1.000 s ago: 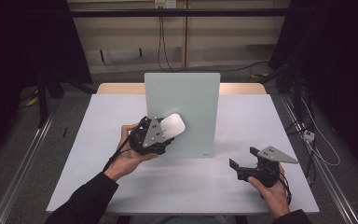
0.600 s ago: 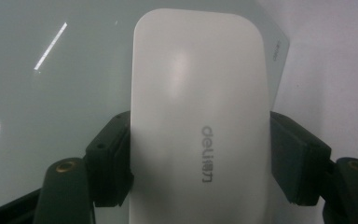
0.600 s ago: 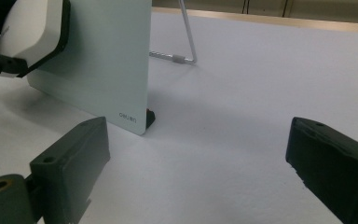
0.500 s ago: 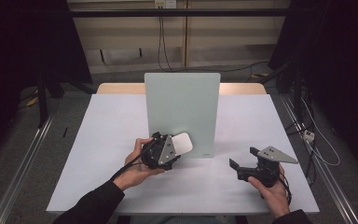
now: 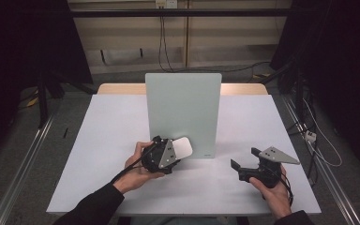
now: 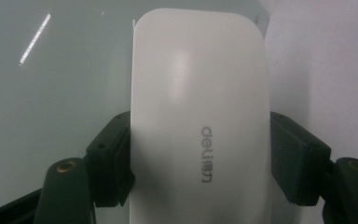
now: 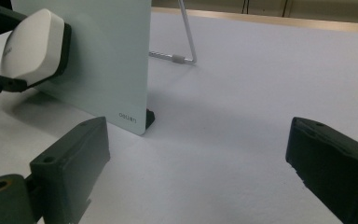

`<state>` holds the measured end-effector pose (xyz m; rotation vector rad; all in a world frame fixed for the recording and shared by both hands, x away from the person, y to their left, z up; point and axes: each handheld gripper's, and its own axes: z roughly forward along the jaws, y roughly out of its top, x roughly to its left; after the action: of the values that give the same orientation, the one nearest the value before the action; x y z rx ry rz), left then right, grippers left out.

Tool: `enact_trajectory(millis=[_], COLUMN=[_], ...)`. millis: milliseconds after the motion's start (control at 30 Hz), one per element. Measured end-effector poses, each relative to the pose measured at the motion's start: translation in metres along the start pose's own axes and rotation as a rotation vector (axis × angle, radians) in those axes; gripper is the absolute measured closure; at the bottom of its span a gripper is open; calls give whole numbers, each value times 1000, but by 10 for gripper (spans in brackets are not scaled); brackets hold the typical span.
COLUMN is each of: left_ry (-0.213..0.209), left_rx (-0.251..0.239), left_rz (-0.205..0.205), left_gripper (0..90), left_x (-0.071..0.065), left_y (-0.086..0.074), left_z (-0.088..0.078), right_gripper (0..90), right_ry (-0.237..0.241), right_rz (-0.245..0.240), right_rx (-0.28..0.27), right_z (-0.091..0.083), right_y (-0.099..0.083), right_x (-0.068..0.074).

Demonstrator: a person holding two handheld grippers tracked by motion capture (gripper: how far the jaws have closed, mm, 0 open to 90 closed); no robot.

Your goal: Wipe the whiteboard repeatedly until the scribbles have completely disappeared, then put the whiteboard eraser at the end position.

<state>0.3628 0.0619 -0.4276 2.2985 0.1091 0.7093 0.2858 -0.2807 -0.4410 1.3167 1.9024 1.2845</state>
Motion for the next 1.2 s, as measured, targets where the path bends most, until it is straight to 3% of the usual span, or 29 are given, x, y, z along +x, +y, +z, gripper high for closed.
enact_trajectory(millis=[167,300,700,833,1200], left_ry=[24,35,-7,-15,-140], left_rx=[-21,-48,-121,-138,-125], left_rz=[-25,-68,-298,-324,-366], left_gripper=[304,306,309,309,309], left_x=[10,17,46,51,49], left_y=[2,1,-9,-11,-10], left_z=[-8,-14,-46,-53,-55], right_gripper=[60,60,60,60,60], right_ry=[1,0,4,7,8], right_rz=[-2,0,2,-1,-7], right_rx=[-1,0,10,3,5], right_z=[0,0,4,3,2], right_y=[0,0,1,1,1], right_x=[0,0,1,1,1])
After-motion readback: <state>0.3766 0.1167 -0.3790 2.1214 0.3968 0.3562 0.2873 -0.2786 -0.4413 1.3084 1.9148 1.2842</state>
